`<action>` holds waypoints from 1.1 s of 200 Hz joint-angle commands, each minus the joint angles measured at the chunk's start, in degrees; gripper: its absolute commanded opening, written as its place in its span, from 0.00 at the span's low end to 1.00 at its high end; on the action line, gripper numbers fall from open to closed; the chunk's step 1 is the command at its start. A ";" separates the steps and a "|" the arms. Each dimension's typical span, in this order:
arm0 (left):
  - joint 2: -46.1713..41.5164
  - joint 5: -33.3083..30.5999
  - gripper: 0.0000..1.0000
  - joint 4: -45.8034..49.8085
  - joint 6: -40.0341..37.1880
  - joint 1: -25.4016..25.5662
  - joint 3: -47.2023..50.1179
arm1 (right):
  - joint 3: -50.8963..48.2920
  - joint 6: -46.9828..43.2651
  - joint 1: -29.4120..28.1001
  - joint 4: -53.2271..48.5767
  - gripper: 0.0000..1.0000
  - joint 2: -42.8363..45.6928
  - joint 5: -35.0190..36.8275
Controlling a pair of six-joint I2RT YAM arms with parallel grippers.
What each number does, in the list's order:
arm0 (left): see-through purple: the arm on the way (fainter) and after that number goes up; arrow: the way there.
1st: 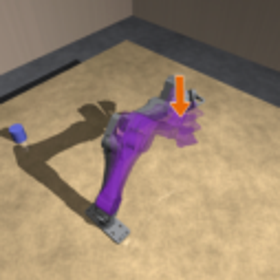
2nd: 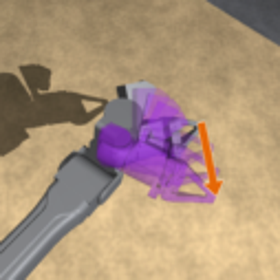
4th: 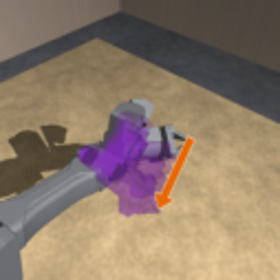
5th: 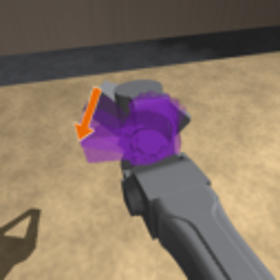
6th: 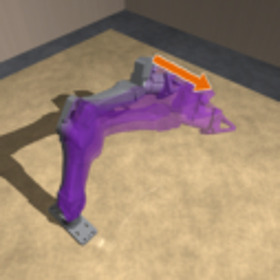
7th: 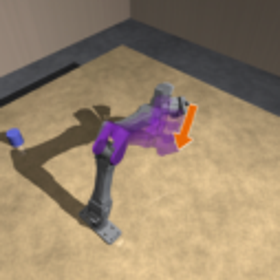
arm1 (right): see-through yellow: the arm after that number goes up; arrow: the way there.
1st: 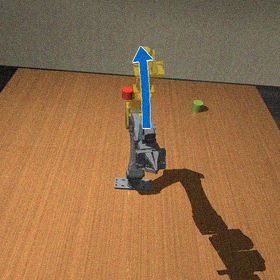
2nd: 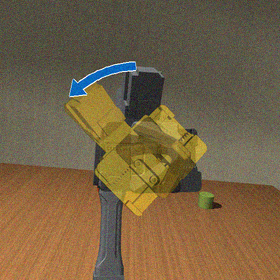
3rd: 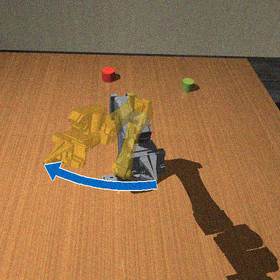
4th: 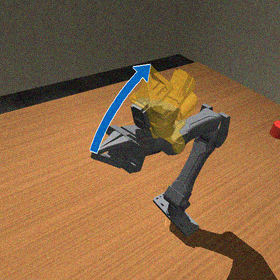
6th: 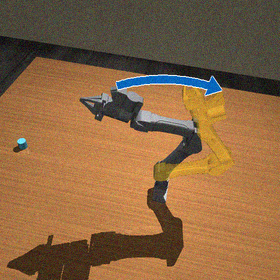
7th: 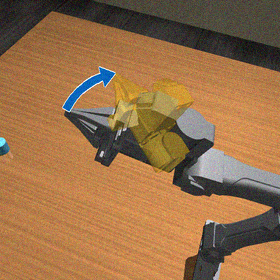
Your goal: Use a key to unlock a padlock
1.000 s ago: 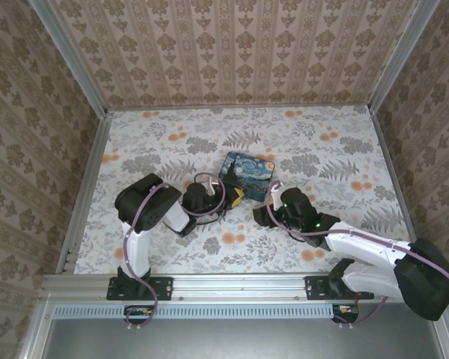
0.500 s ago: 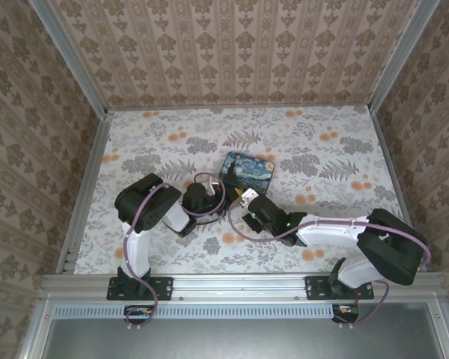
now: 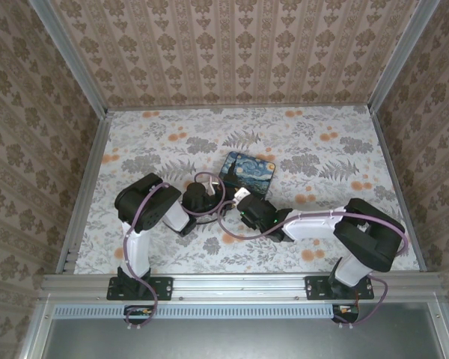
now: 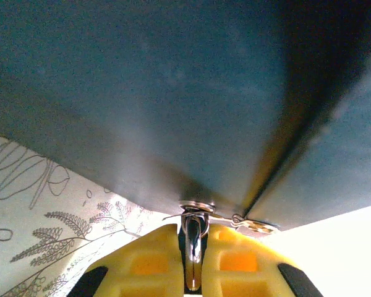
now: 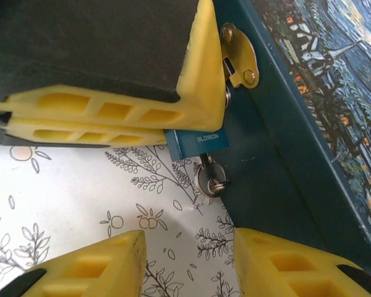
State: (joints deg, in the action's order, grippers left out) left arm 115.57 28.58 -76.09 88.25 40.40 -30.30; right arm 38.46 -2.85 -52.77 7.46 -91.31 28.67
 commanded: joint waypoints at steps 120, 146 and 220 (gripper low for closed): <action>0.80 2.46 0.00 1.71 -0.73 0.33 -0.18 | 5.00 -0.76 5.47 1.04 0.27 -5.08 -0.49; 1.06 2.53 0.00 1.74 -0.56 0.77 -0.46 | 5.96 0.44 5.68 1.06 0.13 -5.22 -2.65; 1.13 1.71 0.00 1.75 -0.63 1.17 0.45 | 3.76 13.58 11.18 2.24 0.16 2.07 -24.97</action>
State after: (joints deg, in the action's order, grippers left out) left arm 115.57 27.11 -75.70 88.27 40.40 -30.76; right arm 42.68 4.45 -43.48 5.85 -93.56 13.82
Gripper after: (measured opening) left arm 0.084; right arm 0.075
